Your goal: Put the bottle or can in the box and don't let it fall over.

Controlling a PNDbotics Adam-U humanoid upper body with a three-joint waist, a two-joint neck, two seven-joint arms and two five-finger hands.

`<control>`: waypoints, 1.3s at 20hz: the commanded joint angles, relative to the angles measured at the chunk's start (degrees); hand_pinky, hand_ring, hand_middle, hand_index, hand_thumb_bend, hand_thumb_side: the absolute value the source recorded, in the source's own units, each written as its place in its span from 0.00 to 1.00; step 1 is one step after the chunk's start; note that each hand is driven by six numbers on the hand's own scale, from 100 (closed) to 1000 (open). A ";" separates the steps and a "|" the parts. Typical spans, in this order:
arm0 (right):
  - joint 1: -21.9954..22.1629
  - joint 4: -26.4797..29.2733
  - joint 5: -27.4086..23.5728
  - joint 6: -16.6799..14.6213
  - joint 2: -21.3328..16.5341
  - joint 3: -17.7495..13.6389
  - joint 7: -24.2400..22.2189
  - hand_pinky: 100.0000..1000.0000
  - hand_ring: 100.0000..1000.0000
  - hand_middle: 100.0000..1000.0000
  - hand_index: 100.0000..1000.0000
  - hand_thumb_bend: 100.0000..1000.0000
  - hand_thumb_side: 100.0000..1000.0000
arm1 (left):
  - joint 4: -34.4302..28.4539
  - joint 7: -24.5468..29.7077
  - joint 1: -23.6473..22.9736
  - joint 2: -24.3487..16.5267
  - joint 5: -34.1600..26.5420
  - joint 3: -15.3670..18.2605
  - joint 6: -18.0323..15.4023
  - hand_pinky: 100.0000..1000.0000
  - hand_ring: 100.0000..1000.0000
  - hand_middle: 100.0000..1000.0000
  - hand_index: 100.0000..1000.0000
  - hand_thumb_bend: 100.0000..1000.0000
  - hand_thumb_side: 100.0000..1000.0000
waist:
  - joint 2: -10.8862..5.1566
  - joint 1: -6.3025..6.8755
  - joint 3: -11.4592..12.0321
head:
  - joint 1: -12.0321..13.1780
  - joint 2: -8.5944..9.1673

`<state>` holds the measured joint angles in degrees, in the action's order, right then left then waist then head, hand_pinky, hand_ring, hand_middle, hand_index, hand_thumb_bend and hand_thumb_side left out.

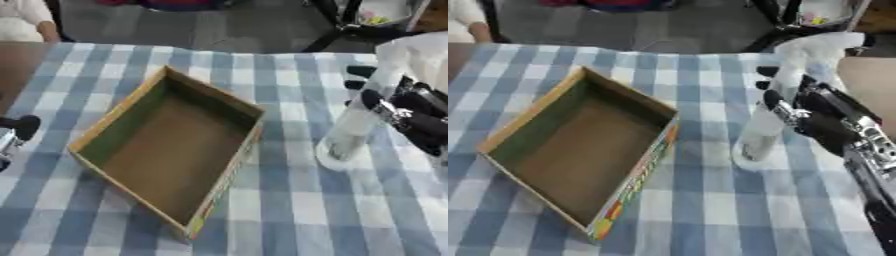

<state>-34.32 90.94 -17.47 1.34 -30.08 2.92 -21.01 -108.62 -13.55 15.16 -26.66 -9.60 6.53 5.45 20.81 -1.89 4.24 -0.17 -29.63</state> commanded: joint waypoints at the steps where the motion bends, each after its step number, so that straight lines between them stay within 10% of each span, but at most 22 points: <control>1: -0.72 0.24 -0.36 -0.06 -0.71 -0.07 -0.55 0.84 1.00 1.00 0.90 0.00 0.31 | -1.05 0.06 0.45 -0.99 -0.14 0.41 -0.13 1.00 0.50 0.70 0.85 0.68 0.23 | -0.85 0.08 0.03 | -0.12 0.59; 26: 1.42 -5.01 3.64 -2.35 0.23 1.54 -4.81 0.85 1.00 1.00 0.91 0.00 0.29 | -1.20 0.05 0.59 -0.73 -0.35 0.67 -0.24 1.00 0.50 0.70 0.85 0.67 0.24 | -0.54 -0.09 0.52 | 0.16 0.94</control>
<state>-32.73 86.12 -14.40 -0.93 -28.97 4.33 -25.45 -108.78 -13.50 15.20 -26.61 -9.82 6.57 5.41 21.22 -2.18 4.74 -0.10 -29.52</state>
